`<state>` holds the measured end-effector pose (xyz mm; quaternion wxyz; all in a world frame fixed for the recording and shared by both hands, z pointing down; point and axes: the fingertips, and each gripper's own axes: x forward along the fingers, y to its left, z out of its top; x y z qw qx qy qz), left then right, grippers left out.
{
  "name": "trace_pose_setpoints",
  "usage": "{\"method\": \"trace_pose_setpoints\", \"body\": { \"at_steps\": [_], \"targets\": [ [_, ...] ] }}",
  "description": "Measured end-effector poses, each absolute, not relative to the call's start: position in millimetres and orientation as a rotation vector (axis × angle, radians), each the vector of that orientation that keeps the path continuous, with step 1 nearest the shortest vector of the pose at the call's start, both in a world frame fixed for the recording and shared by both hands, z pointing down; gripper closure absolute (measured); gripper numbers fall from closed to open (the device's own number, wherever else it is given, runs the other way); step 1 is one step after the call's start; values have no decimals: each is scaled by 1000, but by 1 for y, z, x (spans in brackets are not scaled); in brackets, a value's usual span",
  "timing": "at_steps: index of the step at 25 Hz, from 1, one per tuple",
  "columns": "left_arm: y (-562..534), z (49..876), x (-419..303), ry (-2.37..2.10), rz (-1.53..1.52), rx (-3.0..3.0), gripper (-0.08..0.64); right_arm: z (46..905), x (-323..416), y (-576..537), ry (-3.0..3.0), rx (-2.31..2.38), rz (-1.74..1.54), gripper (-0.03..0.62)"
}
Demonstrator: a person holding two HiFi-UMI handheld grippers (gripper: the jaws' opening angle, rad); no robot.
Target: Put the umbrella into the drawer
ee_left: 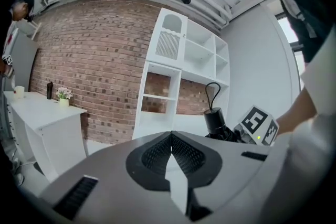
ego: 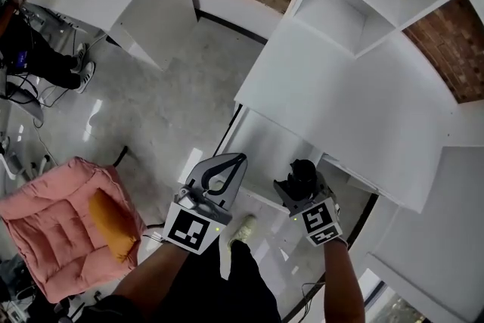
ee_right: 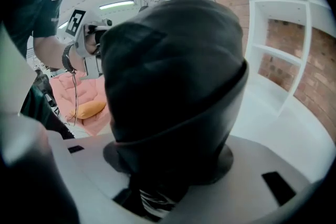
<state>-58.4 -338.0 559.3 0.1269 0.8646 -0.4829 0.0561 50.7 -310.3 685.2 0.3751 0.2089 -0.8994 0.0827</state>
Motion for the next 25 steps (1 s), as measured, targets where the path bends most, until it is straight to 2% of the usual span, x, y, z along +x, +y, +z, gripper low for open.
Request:
{"method": "trace_pose_setpoints", "body": {
  "at_steps": [10,25],
  "targets": [
    [-346,604,-69,-1401,182,2445,555,799,50,-301,-2035,208,277,380],
    [-351,643,-98,-1443,195,2301,554,897,55,-277,-1786,-146,151,380]
  ]
}}
